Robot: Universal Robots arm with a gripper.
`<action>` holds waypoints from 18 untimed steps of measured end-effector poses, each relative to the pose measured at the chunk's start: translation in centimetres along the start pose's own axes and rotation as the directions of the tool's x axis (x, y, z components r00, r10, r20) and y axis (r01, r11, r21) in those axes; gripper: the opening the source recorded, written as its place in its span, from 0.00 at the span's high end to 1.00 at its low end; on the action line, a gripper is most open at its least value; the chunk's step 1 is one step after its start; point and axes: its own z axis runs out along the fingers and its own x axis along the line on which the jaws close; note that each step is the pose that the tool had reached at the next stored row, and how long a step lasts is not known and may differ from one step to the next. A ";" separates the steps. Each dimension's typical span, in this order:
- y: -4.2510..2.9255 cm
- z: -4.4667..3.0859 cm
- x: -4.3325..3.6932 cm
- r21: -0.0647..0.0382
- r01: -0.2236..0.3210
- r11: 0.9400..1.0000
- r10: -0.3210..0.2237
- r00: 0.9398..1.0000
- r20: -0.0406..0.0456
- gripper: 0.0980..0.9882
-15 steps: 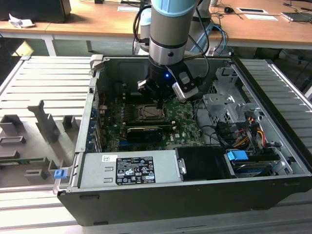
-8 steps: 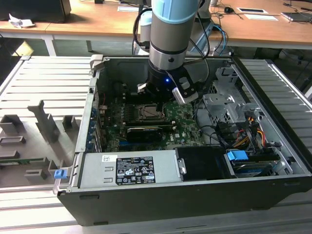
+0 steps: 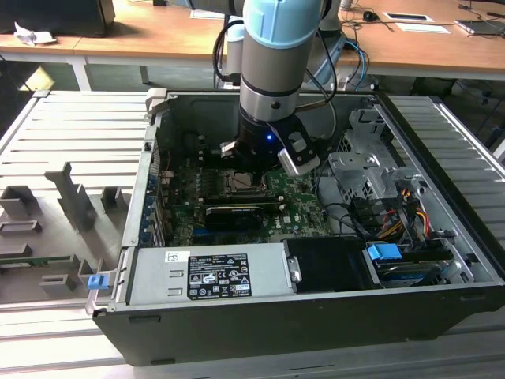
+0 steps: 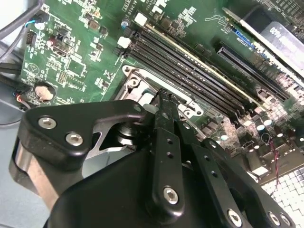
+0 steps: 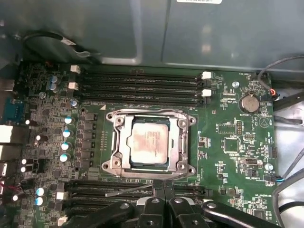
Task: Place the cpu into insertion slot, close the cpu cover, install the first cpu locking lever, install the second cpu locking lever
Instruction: 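Install the second cpu locking lever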
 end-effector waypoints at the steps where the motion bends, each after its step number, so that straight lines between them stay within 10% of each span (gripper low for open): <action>1: -0.01 0.00 0.21 0.000 0.001 1.000 -0.001 1.000 0.000 0.99; 14: -0.23 1.92 2.96 -0.004 0.026 1.000 -0.026 1.000 -0.004 0.99; 18: -0.34 2.34 3.43 -0.021 0.026 0.999 -0.026 1.000 -0.003 0.99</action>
